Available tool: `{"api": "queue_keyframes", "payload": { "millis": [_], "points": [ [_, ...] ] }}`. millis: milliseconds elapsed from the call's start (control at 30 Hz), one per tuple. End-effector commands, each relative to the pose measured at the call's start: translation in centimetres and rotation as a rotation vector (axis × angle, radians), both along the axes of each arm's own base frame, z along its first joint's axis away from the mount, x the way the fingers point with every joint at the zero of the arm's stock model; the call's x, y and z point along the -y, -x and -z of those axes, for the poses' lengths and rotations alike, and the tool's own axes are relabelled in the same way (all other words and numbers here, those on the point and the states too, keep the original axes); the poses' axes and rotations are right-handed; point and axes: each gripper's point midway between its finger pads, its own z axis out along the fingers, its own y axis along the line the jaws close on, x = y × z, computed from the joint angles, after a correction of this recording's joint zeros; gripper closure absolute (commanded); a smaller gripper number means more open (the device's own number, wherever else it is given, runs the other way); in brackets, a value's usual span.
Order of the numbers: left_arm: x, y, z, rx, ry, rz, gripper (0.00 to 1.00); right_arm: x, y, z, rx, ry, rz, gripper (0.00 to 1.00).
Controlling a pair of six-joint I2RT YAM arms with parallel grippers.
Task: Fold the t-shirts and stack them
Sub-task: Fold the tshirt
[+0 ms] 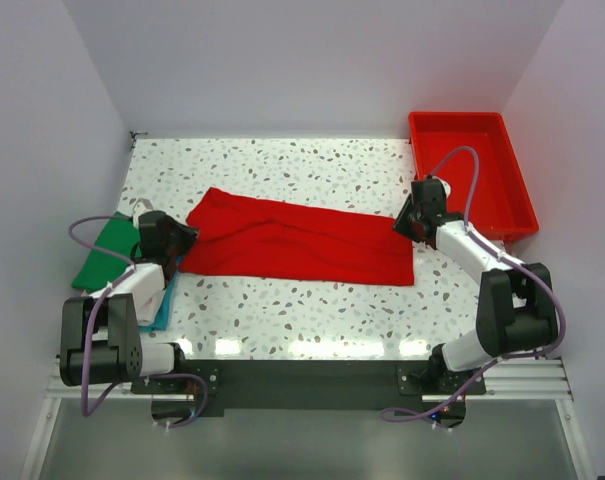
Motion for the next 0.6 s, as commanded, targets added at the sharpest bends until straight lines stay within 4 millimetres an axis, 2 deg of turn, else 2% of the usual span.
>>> {"api": "queue_keyframes", "payload": {
  "millis": [0,333,567],
  "points": [
    [-0.8,-0.7,-1.3,0.013,-0.022,-0.026,0.98,-0.5,-1.0,-1.3,0.030,-0.015,-0.006,0.65],
    [-1.4,-0.9,-3.9,0.046,-0.067,-0.039,0.98,-0.8,-0.7,0.0,0.000,-0.007,-0.045,0.65],
    [-1.2,-0.8,-5.1,0.077,-0.086,-0.017,0.95,-1.0,-1.6,-0.3,0.010,0.002,-0.074,0.65]
  ]
}}
